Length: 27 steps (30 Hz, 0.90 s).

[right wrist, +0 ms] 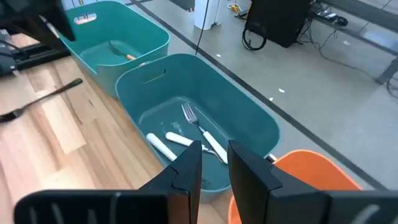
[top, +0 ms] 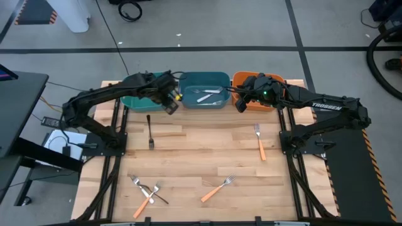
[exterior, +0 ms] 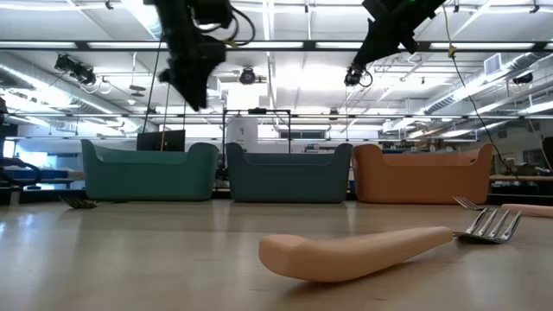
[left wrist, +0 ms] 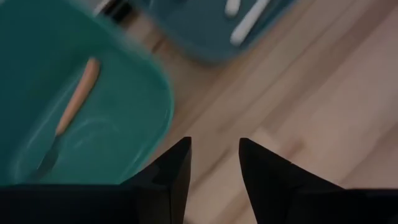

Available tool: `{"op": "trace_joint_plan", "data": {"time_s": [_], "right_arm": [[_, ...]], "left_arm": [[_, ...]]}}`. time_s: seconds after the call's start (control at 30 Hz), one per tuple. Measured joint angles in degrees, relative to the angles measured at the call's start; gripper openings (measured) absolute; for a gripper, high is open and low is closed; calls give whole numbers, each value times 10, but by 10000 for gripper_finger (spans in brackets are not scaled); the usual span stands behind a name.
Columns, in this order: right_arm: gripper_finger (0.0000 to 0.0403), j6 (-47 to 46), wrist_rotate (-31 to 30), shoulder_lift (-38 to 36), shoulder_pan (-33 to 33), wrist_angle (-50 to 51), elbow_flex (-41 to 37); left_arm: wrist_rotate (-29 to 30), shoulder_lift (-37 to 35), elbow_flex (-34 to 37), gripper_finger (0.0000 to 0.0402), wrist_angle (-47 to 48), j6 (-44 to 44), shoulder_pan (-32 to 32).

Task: Sort silverware by color (type)
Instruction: Put the orange fork into the green bin

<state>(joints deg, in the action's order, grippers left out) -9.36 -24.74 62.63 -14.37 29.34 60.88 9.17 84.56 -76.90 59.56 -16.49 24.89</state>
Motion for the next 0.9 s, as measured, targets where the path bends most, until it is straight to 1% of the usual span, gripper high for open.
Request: {"op": "trace_joint_plan", "data": {"time_s": [0.13, 0.27, 0.43, 0.57, 0.77, 0.9], "right_arm": [[85, -28, 19, 0, 2, 3, 0], [85, -31, 20, 0, 10, 6, 0], [85, -37, 19, 0, 16, -2, 0], [85, -66, 19, 0, 17, -2, 0], [85, -70, 22, 0, 17, -2, 0], [85, -70, 22, 0, 17, -3, 0]], "left_arm": [[2, -36, 0, 143, 66, -34, -22], [5, -66, 0, 143, 106, -85, -55], [47, -76, 0, 143, 134, -191, -105], [59, -76, 11, 143, 136, -244, -151], [53, -84, 71, 143, 153, -321, -247], [2, -86, 87, 143, 145, -376, -320]]}}
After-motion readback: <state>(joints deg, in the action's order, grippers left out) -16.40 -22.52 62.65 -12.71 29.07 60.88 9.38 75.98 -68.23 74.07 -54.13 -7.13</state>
